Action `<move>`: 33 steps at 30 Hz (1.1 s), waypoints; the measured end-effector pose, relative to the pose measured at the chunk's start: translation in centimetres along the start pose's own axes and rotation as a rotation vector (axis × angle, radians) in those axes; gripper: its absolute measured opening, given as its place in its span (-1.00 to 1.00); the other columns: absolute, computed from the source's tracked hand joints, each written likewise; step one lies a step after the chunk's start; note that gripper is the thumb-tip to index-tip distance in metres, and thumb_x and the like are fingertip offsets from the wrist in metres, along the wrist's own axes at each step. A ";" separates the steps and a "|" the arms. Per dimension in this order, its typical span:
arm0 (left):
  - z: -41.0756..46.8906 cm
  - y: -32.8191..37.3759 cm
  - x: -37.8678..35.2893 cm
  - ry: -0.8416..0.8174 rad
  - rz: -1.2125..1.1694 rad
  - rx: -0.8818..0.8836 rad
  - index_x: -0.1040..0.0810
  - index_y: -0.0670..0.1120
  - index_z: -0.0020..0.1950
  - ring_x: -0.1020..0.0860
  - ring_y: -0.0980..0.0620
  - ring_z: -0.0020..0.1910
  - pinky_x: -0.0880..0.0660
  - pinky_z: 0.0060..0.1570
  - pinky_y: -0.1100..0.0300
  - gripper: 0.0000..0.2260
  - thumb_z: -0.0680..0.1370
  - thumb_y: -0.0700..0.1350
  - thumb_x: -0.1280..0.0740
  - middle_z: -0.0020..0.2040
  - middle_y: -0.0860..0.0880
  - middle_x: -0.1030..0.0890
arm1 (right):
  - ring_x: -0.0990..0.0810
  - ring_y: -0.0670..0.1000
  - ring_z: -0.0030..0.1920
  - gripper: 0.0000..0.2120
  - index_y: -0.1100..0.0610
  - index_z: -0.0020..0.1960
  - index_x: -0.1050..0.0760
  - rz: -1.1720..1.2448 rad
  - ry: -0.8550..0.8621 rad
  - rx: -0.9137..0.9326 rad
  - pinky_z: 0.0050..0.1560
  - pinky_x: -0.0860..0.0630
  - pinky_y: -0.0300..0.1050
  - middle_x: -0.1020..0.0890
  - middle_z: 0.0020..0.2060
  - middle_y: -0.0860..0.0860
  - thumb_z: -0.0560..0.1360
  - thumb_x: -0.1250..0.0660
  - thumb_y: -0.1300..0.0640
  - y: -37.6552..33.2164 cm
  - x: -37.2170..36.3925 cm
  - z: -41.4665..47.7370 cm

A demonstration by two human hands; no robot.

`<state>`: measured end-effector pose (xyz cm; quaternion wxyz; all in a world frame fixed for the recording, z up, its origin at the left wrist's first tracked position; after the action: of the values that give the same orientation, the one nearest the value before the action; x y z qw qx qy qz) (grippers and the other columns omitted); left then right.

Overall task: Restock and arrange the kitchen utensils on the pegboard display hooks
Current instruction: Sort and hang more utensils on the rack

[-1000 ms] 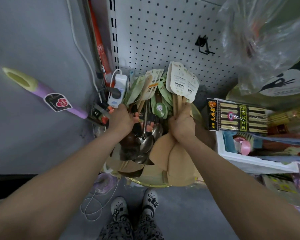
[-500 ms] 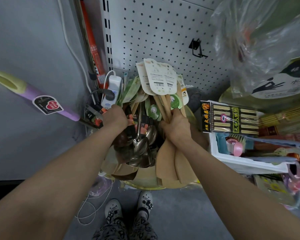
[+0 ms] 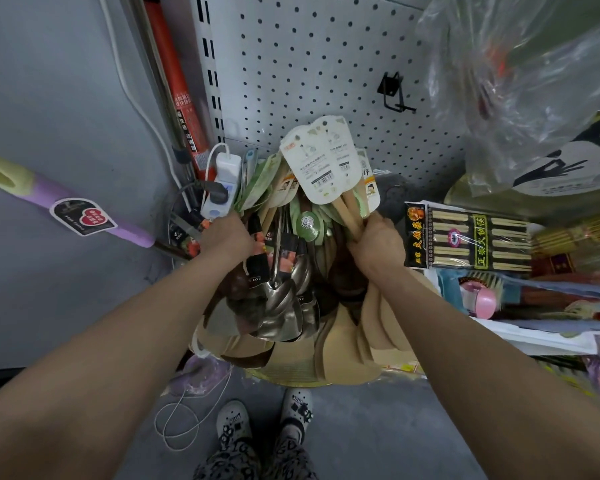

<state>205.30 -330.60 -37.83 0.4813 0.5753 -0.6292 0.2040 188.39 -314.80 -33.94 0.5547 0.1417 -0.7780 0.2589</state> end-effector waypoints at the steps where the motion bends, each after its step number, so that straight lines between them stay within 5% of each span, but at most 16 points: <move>1: 0.1 -0.2 -0.1 0.020 -0.032 0.001 -0.41 -0.12 0.24 -0.51 -0.19 0.16 -0.41 -0.04 0.07 -0.58 0.48 0.03 -0.41 0.18 -0.18 -0.53 | -0.53 0.22 0.18 -0.62 0.25 0.23 -0.42 -0.033 -0.006 -0.006 0.08 -0.49 0.03 -0.53 0.15 0.20 0.52 -0.40 0.09 0.1 0.0 0.3; 4: 0.7 -0.7 -0.6 0.077 -0.099 0.010 -0.41 -0.13 0.26 -0.47 -0.25 0.21 -0.41 0.06 0.00 -0.66 0.56 0.00 -0.29 0.23 -0.22 -0.50 | -0.54 0.19 0.17 -0.72 0.21 0.20 -0.47 -0.072 0.016 -0.045 -0.07 -0.40 -0.06 -0.57 0.12 0.17 0.54 -0.33 0.11 0.4 -0.1 1.2; 11: 1.0 0.4 0.3 0.046 -0.101 0.054 -0.41 -0.16 0.31 -0.43 -0.27 0.24 -0.40 0.15 -0.01 -0.65 0.55 -0.10 -0.26 0.31 -0.24 -0.36 | -0.47 0.24 0.22 -0.73 0.23 0.22 -0.41 -0.117 0.040 0.005 0.00 -0.39 -0.02 -0.57 0.10 0.23 0.59 -0.23 0.10 1.1 1.0 0.8; 15: 0.9 0.4 0.3 0.036 -0.174 0.069 -0.43 -0.10 0.34 -0.42 -0.31 0.23 -0.42 0.24 -0.05 -0.54 0.54 0.12 -0.29 0.29 -0.27 -0.38 | -0.55 0.25 0.16 -0.75 0.21 0.19 -0.41 -0.110 0.045 0.047 0.04 -0.45 0.03 -0.59 0.10 0.22 0.62 -0.18 0.05 0.1 2.3 0.4; 22: -0.6 0.7 0.9 0.055 -0.296 -0.058 -0.44 -0.09 0.30 -0.52 -0.22 0.16 -0.43 0.02 0.06 -0.59 0.57 0.13 -0.27 0.20 -0.20 -0.56 | -0.55 0.29 0.14 -0.66 0.23 0.18 -0.43 0.016 -0.027 0.100 -0.08 -0.35 -0.02 -0.58 0.12 0.24 0.63 -0.17 -0.04 -2.2 2.4 -1.2; 28: -1.4 0.1 2.5 -0.025 -0.511 -0.082 -0.42 -0.16 0.32 -0.48 -0.25 0.21 -0.43 0.09 0.03 -0.64 0.61 0.03 -0.24 0.24 -0.25 -0.53 | -0.57 0.26 0.13 -0.62 0.26 0.20 -0.48 0.109 -0.046 0.077 0.01 -0.45 -0.01 -0.59 0.10 0.24 0.61 -0.23 -0.05 -3.2 2.3 -2.9; 30: -1.7 -0.1 3.3 -0.062 -0.602 -0.061 -0.46 -0.19 0.26 -0.53 -0.30 0.11 -0.50 0.03 -0.06 -0.67 0.61 0.00 -0.25 0.15 -0.32 -0.55 | -0.59 0.25 0.10 -0.61 0.24 0.19 -0.51 0.160 -0.079 0.036 -0.01 -0.46 -0.03 -0.61 0.08 0.23 0.58 -0.26 -0.07 -3.3 2.3 -3.3; 33: -2.4 0.0 4.7 -0.099 -0.711 -0.044 -0.50 -0.18 0.27 -0.51 -0.13 -0.08 -0.44 -0.11 0.09 -0.69 0.61 -0.02 -0.26 0.02 -0.20 -0.57 | -0.60 0.22 0.08 -0.64 0.23 0.20 -0.51 0.204 -0.111 -0.021 -0.06 -0.44 -0.08 -0.62 0.08 0.20 0.55 -0.29 -0.01 -3.1 2.6 -3.8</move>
<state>206.74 -331.10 -32.82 0.5033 0.7568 -0.4166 -0.0180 192.06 -315.10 -29.80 0.4830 0.0701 -0.8206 0.2975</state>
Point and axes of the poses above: each hand's wrist, its own z-axis towards the middle knuckle, its own x-axis out of the back of the hand, y = z × x, the point moved 1 cm from there along z, towards the middle knuckle
